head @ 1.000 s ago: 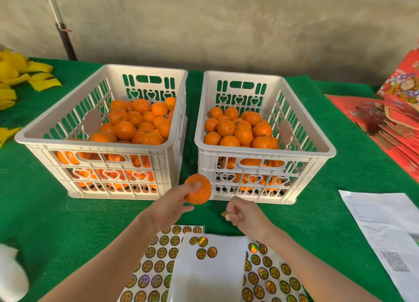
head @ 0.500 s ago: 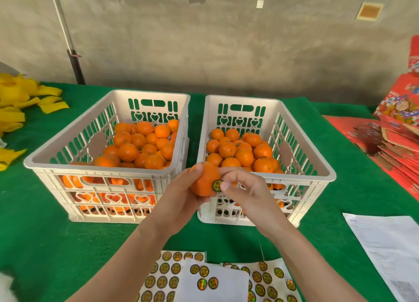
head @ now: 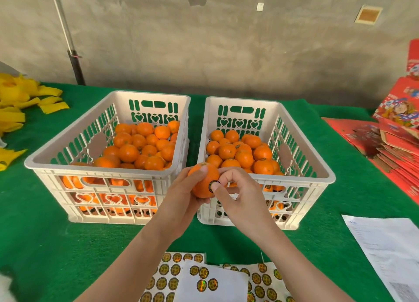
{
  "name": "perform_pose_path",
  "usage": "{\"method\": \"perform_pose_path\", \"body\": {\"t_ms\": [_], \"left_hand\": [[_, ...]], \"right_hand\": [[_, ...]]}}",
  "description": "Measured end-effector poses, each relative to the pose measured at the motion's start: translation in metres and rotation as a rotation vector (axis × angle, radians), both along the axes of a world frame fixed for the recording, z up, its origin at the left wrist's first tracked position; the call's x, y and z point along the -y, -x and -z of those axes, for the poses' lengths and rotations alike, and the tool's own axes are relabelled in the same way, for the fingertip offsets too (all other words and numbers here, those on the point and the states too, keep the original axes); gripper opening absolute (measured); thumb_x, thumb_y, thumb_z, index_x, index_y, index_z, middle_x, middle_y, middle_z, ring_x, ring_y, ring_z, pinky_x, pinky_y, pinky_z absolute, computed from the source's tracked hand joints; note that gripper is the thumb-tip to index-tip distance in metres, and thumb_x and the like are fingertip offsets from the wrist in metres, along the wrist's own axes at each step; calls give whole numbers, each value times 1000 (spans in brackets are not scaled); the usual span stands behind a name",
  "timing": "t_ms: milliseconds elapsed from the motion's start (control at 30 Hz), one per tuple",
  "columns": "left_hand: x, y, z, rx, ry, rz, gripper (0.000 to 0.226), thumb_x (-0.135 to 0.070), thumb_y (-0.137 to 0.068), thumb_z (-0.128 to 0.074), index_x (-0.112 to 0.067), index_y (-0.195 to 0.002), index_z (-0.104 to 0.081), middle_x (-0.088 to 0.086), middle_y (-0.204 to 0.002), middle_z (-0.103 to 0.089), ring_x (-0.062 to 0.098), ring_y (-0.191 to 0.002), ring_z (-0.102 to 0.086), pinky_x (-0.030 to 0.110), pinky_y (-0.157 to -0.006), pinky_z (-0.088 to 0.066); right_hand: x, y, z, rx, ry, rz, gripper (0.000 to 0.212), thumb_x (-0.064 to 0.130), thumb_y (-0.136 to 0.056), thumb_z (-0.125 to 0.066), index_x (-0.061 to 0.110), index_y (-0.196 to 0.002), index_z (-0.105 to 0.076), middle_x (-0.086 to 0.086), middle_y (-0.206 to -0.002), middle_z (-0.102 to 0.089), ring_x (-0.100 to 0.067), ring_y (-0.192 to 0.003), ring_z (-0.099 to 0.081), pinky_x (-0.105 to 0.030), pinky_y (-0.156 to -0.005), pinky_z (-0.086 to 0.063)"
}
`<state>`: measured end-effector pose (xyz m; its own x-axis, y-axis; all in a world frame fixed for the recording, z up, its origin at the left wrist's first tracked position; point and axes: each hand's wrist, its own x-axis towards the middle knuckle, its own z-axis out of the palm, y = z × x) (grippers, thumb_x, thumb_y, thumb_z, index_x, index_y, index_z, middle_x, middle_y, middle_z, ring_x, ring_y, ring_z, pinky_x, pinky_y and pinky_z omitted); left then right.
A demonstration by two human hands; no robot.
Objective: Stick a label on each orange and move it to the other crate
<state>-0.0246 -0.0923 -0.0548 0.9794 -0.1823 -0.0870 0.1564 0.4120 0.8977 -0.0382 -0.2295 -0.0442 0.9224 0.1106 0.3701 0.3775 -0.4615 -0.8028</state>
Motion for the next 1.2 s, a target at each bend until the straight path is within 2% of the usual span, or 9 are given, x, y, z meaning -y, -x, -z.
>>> {"method": "perform_pose_path", "body": {"t_ms": [167,300,400,500,633,767,900,1033,1200], "left_hand": [[-3,0,4,-36,-3,-26,51,-38,-70,-63,-12,-113,-58,3,-90,-61,13,-73,-57,28,-63,-45],[-4,1,12,-76,54,-1,39,-35,-73,-70,-15,-107,-68,6,-91,-65,13,-73,-64,25,-60,-52],[3,-2,9,-50,64,45,36,-40,-80,-60,-16,-104,-72,10,-103,-70,18,-90,-67,29,-72,-56],[14,-9,2,-27,9,12,51,-48,-85,-50,-12,-119,-63,11,-114,-68,22,-107,-64,39,-93,-51],[26,-35,-19,330,-343,-57,56,-55,-93,-24,-25,-111,-67,-5,-107,-71,4,-102,-64,14,-81,-51],[39,-105,-17,471,-939,-223,28,-23,-102,-35,-14,-118,-56,1,-109,-61,10,-91,-55,20,-77,-41],[46,-138,11,625,-1493,56,23,-23,-96,-49,-16,-116,-58,3,-110,-63,16,-96,-57,22,-73,-39],[44,-144,18,668,-1566,34,19,-33,-94,-52,-26,-110,-60,-6,-106,-64,10,-90,-54,21,-69,-37],[43,-143,19,597,-1493,8,14,-33,-91,-56,-27,-102,-60,-9,-99,-64,10,-88,-59,21,-70,-42]], "right_hand": [[2,1,7,86,138,86,19,41,-83,-64,25,-86,-54,10,-84,-60,-8,-84,-57,-37,-72,-50],[4,1,15,-28,101,96,47,67,-71,-56,37,-106,-45,20,-98,-58,0,-92,-56,-29,-75,-51],[0,0,20,-76,39,-47,66,60,-69,-65,52,-126,-32,32,-123,-45,10,-116,-43,-17,-95,-43],[-2,-9,17,68,13,-63,71,33,-75,-72,53,-127,-27,29,-129,-37,8,-119,-41,-6,-90,-38],[9,-39,3,137,-132,8,70,22,-70,-80,35,-125,-39,17,-122,-47,-1,-110,-52,-21,-85,-49],[33,-108,-24,39,-147,155,73,20,-69,-80,34,-125,-35,24,-110,-40,13,-100,-47,-4,-72,-41],[67,-211,-36,-246,-97,365,69,15,-72,-77,15,-130,-40,3,-108,-47,-15,-99,-48,-26,-75,-40],[85,-277,-5,-514,150,396,70,18,-70,-78,1,-129,-43,-15,-120,-56,-25,-99,-55,-32,-71,-45],[74,-312,34,-607,204,344,70,33,-72,-76,7,-131,-49,-15,-127,-57,-33,-114,-56,-45,-95,-50]]}}
